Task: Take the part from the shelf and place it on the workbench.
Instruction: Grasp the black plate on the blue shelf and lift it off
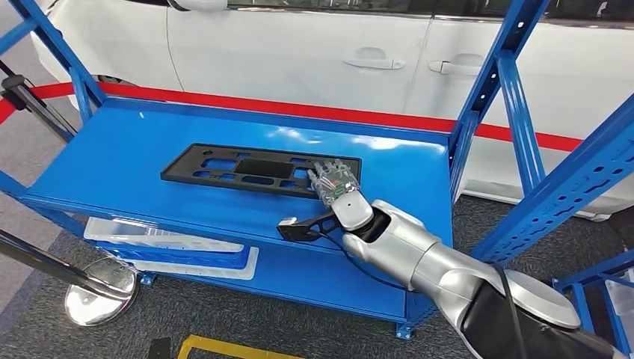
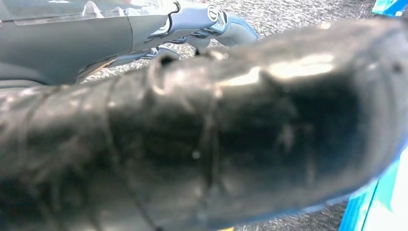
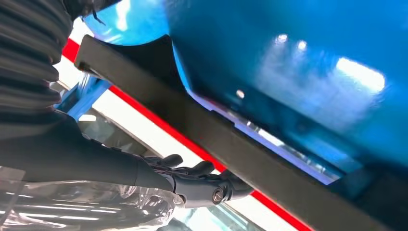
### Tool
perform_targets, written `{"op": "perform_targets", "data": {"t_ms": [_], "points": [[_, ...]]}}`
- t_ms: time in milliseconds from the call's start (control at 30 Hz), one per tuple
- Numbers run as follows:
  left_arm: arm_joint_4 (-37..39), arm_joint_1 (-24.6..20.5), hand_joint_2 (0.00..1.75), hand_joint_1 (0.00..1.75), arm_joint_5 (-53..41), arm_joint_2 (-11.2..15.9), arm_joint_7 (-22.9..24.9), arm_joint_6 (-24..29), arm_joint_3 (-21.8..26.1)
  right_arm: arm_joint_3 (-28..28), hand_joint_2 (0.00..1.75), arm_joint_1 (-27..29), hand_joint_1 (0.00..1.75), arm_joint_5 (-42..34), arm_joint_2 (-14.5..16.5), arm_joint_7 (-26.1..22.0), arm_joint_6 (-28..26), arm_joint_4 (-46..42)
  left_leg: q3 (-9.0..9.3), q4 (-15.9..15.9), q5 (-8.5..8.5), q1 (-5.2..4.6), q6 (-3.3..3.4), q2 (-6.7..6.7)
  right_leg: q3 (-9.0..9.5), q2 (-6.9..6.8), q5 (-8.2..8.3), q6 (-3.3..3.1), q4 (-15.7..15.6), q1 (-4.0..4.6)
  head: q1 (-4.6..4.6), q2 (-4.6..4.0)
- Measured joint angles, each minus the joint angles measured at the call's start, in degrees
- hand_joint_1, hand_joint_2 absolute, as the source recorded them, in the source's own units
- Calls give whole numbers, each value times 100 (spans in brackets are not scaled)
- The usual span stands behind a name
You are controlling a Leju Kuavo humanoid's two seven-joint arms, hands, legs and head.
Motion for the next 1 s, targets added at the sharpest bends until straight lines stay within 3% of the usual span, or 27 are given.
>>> {"op": "perform_targets", "data": {"t_ms": [67, 133, 233, 300, 400, 433, 467, 500, 567, 633, 767, 833, 933, 967, 1000], "points": [[0, -13, 0, 0, -1, -1, -2, 0, 0, -22, 175, 10, 0, -4, 45, -15, -41, 60, 357, -750, 375, -32, 93, 0, 18, 8, -3, -2, -3, 14, 2, 0], [0, -40, 0, 0, -3, -3, -10, 3, 0, -43, 175, 13, 0, -25, 80, -60, -139, 115, 652, -1343, 549, -81, 181, 3, 15, 12, -3, 18, -6, 22, 2, 0], [-1, -62, 0, 0, -13, -9, -30, 10, -1, -69, 175, 58, 0, -63, 125, -170, -533, 211, 718, -1499, 570, -102, 227, 5, 2, 11, 9, 97, -27, 18, 3, 0], [-1, -68, 0, 0, -20, -20, -46, 13, -4, -107, 175, 83, 0, -68, 147, -234, -844, 280, 767, -1598, 626, -66, 262, 20, -53, 5, -95, 164, 100, 26, 12, -1], [0, -85, 0, 0, -33, -27, -63, 17, -32, -146, 175, 120, 0, -62, 155, -293, -1099, 382, 795, -1655, 661, -42, 303, 33, -471, -4, -565, 242, 1010, -10, 20, -1], [0, -83, 0, 0, -35, -27, -63, 19, -49, -148, 175, 147, 0, -58, 155, -299, -1117, 414, 794, -1651, 659, -40, 303, 31, -617, -6, -660, 261, 1304, -28, 20, -1], [0, -76, 0, 0, -37, -27, -62, 20, -68, -149, 175, 178, 0, -55, 156, -302, -1122, 444, 793, -1645, 654, -38, 298, 29, -686, -8, -653, 277, 1431, -43, 20, 0], [0, -68, 0, 0, -37, -28, -62, 20, -84, -150, 175, 199, 0, -52, 157, -303, -1123, 470, 793, -1632, 645, -33, 287, 26, -658, -9, -549, 288, 1356, -55, 20, 0], [0, -60, 0, 0, -40, -33, -59, 7, -111, -157, 175, 204, 0, -42, 166, -303, -1132, 501, 790, -1574, 605, -18, 242, 23, -339, -15, -196, 294, 695, -72, 21, 0], [0, -71, 0, 0, -50, -36, -57, -14, -129, -166, 175, 190, 0, -17, 190, -301, -1147, 518, 757, -1490, 553, -31, 176, 20, -49, -11, -25, 258, 129, -68, 24, -1], [0, -82, 0, 0, -84, -34, -55, -44, -160, -179, 175, 177, 0, 30, 240, -293, -1161, 550, 726, -1447, 520, -32, 76, 17, 8, 6, -12, 121, 4, -55, 25, 0], [-1, -93, 0, 0, -110, -39, -55, -50, -178, -180, 175, 163, 0, 36, 281, -292, -1146, 571, 590, -1140, 312, -19, 23, 19, 21, -1, 10, 62, -27, -80, 12, 0], [-1, -107, 0, 0, -121, -50, -54, -55, -200, -181, 175, 161, 0, 37, 327, -294, -1128, 611, 105, -102, -160, 4, -37, 20, 9, -5, 15, 28, -29, -72, 1, -1], [-1, -107, 0, 0, -121, -51, -53, -55, -213, -181, 175, 164, 0, 37, 338, -295, -1125, 625, 12, 87, -188, 6, -43, 20, 8, -3, 14, 26, -28, -67, 1, -1], [0, -106, 0, 0, -121, -51, -52, -55, -226, -181, 175, 164, 0, 37, 347, -295, -1123, 640, 19, 67, -110, 6, -38, 20, 13, -1, 13, 25, -26, -64, 0, 0]]}}
